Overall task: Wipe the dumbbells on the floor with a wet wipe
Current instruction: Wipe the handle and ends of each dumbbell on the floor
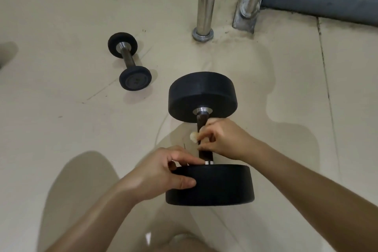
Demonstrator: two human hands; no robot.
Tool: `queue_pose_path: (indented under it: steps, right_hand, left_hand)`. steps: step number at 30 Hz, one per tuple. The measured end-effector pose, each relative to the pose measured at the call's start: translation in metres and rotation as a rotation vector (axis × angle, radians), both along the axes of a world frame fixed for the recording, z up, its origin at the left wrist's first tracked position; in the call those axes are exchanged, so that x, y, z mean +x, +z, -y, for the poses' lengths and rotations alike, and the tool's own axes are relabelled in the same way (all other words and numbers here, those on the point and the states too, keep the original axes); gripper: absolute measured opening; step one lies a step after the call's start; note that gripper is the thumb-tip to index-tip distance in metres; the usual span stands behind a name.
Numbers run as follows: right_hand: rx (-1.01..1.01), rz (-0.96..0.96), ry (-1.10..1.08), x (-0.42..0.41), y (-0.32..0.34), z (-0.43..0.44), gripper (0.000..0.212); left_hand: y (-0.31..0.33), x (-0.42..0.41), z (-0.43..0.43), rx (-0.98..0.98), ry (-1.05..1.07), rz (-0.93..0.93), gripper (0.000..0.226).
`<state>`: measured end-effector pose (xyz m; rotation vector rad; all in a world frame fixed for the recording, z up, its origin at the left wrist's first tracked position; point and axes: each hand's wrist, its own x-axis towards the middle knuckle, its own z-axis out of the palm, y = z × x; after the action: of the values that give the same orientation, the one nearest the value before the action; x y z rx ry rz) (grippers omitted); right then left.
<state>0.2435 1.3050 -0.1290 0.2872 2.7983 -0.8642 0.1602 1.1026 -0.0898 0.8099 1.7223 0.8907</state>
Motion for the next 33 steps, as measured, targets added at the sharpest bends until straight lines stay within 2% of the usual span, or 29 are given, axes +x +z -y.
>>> queue_pose_path:
  steps: [2,4,6,8,11,13,16,17,20,22,25,27,29,31,33]
  right_hand:
    - [-0.019,-0.031,-0.017,-0.005,-0.003,-0.005,0.019]
    - [-0.042,-0.132,-0.152,-0.017,-0.006,-0.012,0.018]
    - [-0.079,-0.187,-0.286,-0.024,-0.009,-0.017,0.018]
    - [-0.109,-0.08,-0.255,-0.016,-0.005,-0.011,0.016]
    - [-0.097,0.164,-0.049,-0.002,0.004,0.003,0.012]
    - [-0.068,0.136,-0.074,-0.012,0.008,0.001,0.01]
    - [-0.048,-0.004,-0.23,-0.031,0.009,-0.007,0.013]
    - [-0.043,0.011,-0.237,-0.031,0.008,-0.005,0.016]
    - [-0.077,0.116,-0.182,-0.009,0.01,0.015,0.003]
    - [-0.065,0.16,-0.144,-0.002,0.012,0.019,0.008]
    - [0.001,0.086,-0.318,-0.019,0.01,0.007,0.01]
    - [-0.127,-0.011,-0.524,-0.024,0.005,0.001,0.005]
    - [-0.254,-0.034,-0.529,-0.014,0.003,0.004,0.008]
    - [-0.348,0.004,-0.475,0.002,0.007,0.008,0.014]
    - [-0.498,0.008,-0.516,0.016,0.019,0.009,0.024]
  left_hand:
    - [0.0,-0.003,-0.002,-0.043,-0.047,-0.043,0.041]
    - [0.0,-0.003,-0.004,-0.102,-0.064,-0.054,0.039]
    - [0.0,-0.005,-0.003,-0.127,-0.038,0.012,0.037]
    - [-0.001,-0.011,-0.001,-0.133,-0.039,0.045,0.037]
    - [-0.001,-0.021,-0.001,-0.121,-0.048,0.085,0.033]
    - [-0.002,-0.025,-0.002,-0.121,-0.051,0.115,0.03]
    - [-0.002,-0.03,-0.005,-0.128,-0.102,0.084,0.026]
    - [-0.002,-0.033,-0.007,-0.124,-0.129,0.066,0.024]
    - [0.003,-0.042,-0.014,-0.11,-0.211,0.04,0.023]
    - [0.006,-0.047,-0.02,-0.119,-0.261,0.021,0.025]
    - [0.002,-0.052,-0.029,-0.114,-0.26,-0.088,0.034]
    - [-0.005,-0.047,-0.038,-0.026,-0.062,-0.17,0.029]
    - [-0.016,-0.037,-0.051,0.049,0.093,-0.263,0.03]
    - [-0.026,-0.026,-0.068,0.094,0.034,-0.352,0.036]
    - [-0.038,-0.02,-0.08,0.114,0.004,-0.451,0.032]
